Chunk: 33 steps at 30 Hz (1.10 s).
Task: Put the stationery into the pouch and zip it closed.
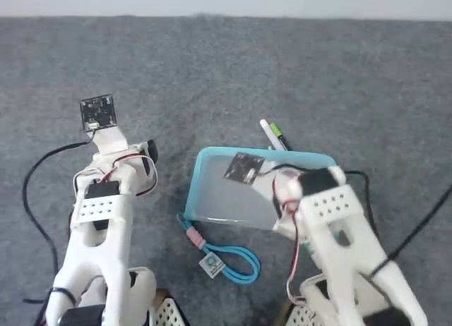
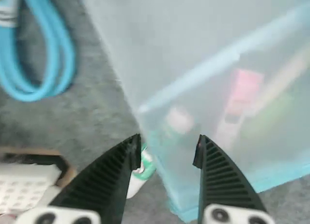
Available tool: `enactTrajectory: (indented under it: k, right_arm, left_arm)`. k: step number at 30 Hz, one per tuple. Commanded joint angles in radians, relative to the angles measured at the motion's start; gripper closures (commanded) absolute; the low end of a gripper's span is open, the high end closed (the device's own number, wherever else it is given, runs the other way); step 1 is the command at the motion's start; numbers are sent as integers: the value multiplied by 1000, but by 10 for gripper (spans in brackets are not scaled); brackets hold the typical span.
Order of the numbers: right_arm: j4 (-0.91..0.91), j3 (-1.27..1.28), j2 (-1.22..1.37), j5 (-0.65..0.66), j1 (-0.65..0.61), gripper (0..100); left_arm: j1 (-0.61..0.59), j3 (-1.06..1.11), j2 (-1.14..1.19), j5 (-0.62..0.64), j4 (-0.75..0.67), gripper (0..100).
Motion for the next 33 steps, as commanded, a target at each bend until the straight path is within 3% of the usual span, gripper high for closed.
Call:
enactTrajectory:
  k: [1, 7, 15, 17, 20, 26, 30, 33]
  right_arm:
    - [-74, -80, 151, 49, 104, 823]
    - [-82, -344, 346, 26, 182, 823]
    - [-77, -660, 530, -17, 162, 823]
    - [-71, -744, 570, -61, 159, 823]
    - [-2, -875, 588, -229, 145, 823]
    - [137, -896, 503, -526, -79, 825]
    - [31, -740, 429, -643, -234, 825]
    - [-107, -606, 394, -686, -312, 824]
  left_arm:
    - [-9, -5, -40, -8, -34, 804]
    - [-6, -5, -40, -8, -34, 804]
    - [-5, -5, -40, -8, -34, 804]
    - [-5, -5, -40, -8, -34, 804]
    - [-5, -5, -40, -8, -34, 804]
    - [-11, -10, -40, -9, -35, 804]
    - [-135, -27, -49, -2, -69, 804]
    - [-244, -47, -40, 80, -112, 804]
